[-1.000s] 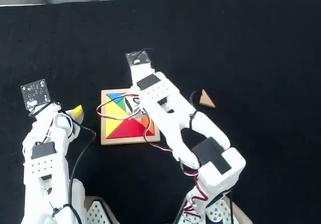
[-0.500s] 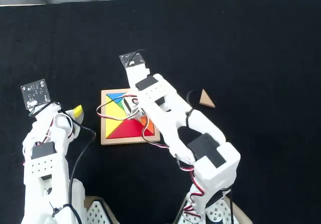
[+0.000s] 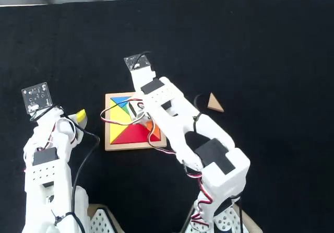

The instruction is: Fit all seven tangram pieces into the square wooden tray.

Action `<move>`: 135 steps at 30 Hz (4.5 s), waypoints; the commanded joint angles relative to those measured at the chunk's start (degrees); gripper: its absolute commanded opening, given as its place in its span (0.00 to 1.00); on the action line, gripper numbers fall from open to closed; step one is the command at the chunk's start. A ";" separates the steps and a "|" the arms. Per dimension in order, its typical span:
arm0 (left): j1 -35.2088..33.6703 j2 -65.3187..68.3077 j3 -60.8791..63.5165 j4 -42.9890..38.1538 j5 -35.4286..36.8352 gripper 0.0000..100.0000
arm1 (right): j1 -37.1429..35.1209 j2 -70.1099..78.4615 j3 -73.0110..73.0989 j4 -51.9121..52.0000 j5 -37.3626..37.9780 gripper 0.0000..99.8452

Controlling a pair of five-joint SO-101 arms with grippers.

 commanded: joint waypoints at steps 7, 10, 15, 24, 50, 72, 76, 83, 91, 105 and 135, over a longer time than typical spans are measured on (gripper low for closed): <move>-0.13 -0.88 -0.40 -0.88 0.09 0.29 | 0.00 -0.48 -3.47 -0.35 0.53 0.01; -0.13 -0.88 -0.40 -0.88 0.09 0.29 | -0.88 -0.57 -3.47 -0.35 0.88 0.01; -0.13 -0.88 -0.40 -0.88 0.09 0.29 | -3.87 -0.22 -2.42 -0.26 1.76 0.01; -0.13 -0.88 -0.40 -0.88 0.09 0.29 | -2.81 -0.57 -2.24 -0.62 2.99 0.01; -0.13 -0.88 -0.40 -0.88 0.09 0.29 | 12.48 -28.18 1.89 9.41 3.34 0.01; -0.13 -0.88 -0.40 -0.88 0.09 0.29 | 31.12 -6.64 -5.23 10.02 20.92 0.17; -0.13 -0.88 -0.40 -0.88 0.09 0.29 | 33.32 -2.51 -9.54 10.90 22.42 0.20; -0.13 -0.88 -0.40 -0.88 0.09 0.29 | 36.22 -1.80 -10.33 11.34 24.00 0.23; -0.04 -0.88 -0.40 -0.88 0.09 0.29 | 33.05 2.15 -10.51 11.43 26.02 0.22; -0.04 -0.88 -0.40 -0.88 0.09 0.29 | 33.49 5.49 -12.35 11.43 26.29 0.22; -0.04 -0.88 -0.40 -0.88 0.09 0.29 | 35.96 12.79 -20.53 15.21 26.02 0.12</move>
